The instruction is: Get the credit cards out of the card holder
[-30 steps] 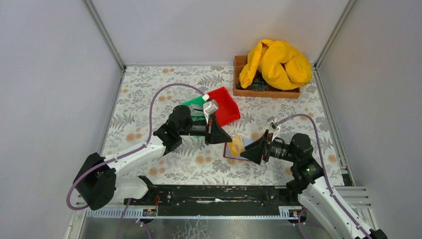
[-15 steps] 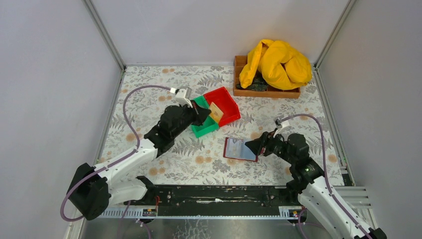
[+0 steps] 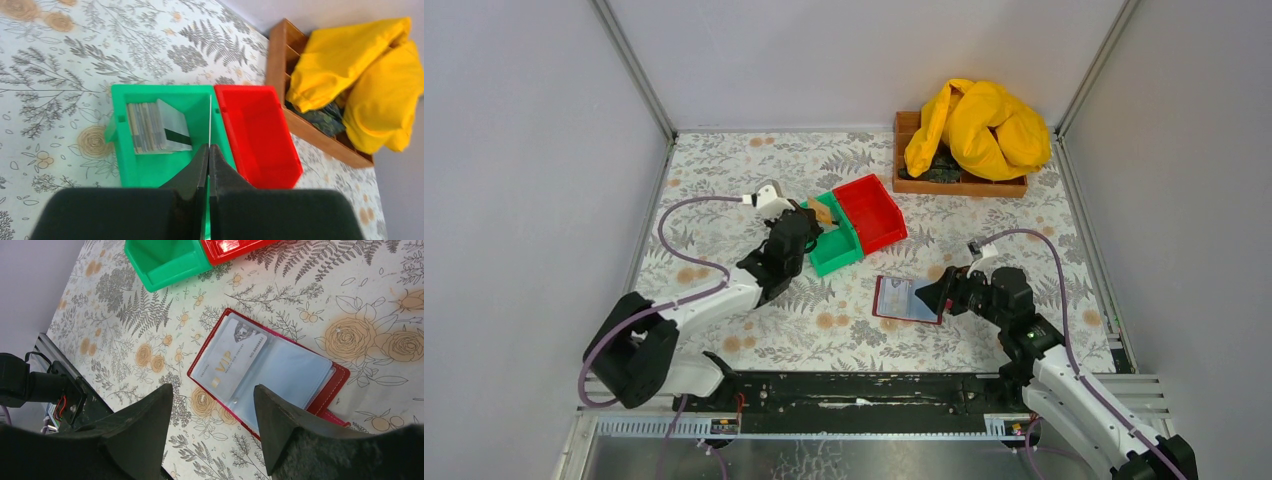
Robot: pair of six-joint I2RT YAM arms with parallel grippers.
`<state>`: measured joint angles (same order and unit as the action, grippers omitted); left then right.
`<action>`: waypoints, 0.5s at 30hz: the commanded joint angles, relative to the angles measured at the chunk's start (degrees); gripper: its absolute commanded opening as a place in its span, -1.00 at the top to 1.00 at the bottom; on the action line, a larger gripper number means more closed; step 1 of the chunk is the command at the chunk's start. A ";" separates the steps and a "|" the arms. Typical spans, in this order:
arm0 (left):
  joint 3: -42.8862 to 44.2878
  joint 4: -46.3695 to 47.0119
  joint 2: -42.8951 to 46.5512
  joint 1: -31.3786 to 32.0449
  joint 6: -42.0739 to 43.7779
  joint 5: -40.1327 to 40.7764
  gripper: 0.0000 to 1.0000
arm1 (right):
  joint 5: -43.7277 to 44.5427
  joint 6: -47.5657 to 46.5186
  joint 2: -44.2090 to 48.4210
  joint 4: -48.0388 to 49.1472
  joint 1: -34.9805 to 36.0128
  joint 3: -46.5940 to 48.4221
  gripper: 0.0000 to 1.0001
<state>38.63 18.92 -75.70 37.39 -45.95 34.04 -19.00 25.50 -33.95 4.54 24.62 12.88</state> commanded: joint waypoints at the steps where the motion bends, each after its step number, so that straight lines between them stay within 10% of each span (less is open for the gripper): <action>1: -1.48 9.42 -3.51 0.21 -3.88 10.59 1.00 | 0.28 -0.73 0.58 3.98 -0.05 0.40 -0.34; 15: 1.59 15.58 -18.24 4.45 -7.58 22.71 1.00 | -0.62 -0.78 -1.12 4.61 -0.05 0.64 -0.34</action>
<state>37.93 29.12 -91.77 40.58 -52.03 49.12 -19.07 25.50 -34.98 6.33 24.62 12.88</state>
